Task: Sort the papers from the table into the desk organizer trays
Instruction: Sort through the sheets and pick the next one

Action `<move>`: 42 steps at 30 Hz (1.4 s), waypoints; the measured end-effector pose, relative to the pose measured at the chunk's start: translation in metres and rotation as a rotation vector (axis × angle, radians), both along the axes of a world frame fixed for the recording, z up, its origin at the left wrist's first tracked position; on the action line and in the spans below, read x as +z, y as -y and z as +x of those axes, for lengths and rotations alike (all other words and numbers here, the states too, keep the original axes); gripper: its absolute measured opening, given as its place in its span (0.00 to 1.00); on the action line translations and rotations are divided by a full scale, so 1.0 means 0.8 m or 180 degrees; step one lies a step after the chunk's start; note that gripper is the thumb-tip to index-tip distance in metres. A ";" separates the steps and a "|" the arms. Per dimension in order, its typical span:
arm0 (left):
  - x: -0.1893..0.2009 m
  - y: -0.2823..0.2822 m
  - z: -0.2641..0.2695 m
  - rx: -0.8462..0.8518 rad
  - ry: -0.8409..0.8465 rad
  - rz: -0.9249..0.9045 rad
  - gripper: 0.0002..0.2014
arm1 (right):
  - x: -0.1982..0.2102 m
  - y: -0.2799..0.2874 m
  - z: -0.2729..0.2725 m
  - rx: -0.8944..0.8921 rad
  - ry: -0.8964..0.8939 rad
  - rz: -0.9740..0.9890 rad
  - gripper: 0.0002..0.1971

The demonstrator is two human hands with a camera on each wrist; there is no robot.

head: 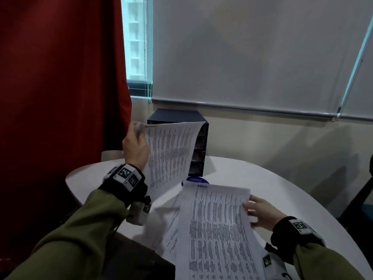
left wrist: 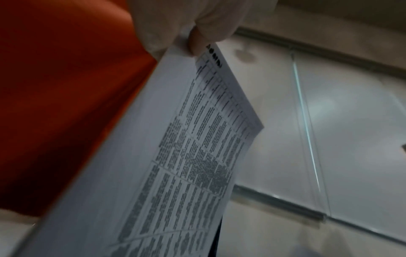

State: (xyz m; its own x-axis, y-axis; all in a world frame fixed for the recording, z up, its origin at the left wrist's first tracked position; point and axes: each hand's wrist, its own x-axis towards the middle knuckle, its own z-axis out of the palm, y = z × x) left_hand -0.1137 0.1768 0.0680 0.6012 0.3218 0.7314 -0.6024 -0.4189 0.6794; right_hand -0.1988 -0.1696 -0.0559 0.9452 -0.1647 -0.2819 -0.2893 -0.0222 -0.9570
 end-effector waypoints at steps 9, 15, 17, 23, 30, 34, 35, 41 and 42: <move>0.031 0.013 0.020 -0.1256 -0.0450 -0.0433 0.05 | 0.120 -0.053 0.022 0.0023 0.1422 0.0593 0.05; 0.011 0.037 0.003 -0.1920 -0.0989 -0.0742 0.11 | 0.131 -0.077 0.041 -0.0471 0.1678 0.0421 0.08; 0.014 0.045 -0.010 -0.1797 -0.0810 -0.0600 0.19 | 0.130 -0.082 0.044 -0.0776 0.1904 0.0494 0.08; 0.005 0.073 -0.034 -0.1359 -0.0300 0.0022 0.12 | 0.155 -0.104 0.033 -0.1062 0.2537 0.0482 0.06; -0.065 0.096 -0.038 -0.1365 -0.1030 -0.0263 0.17 | 0.085 -0.114 0.026 -0.0754 0.1900 0.0343 0.09; -0.100 0.097 -0.023 -0.1583 -0.1677 -0.0730 0.13 | 0.049 -0.109 0.037 -0.0690 0.1446 0.0597 0.09; -0.101 0.098 -0.021 -0.1623 -0.1708 -0.0802 0.12 | 0.046 -0.107 0.041 -0.0758 0.1417 0.0621 0.08; -0.120 0.100 -0.008 -0.1723 -0.1952 -0.0992 0.10 | 0.026 -0.098 0.049 -0.1103 0.1253 0.0352 0.08; -0.128 0.100 -0.004 -0.1778 -0.2113 -0.0955 0.11 | 0.016 -0.099 0.048 -0.1080 0.1153 0.0209 0.10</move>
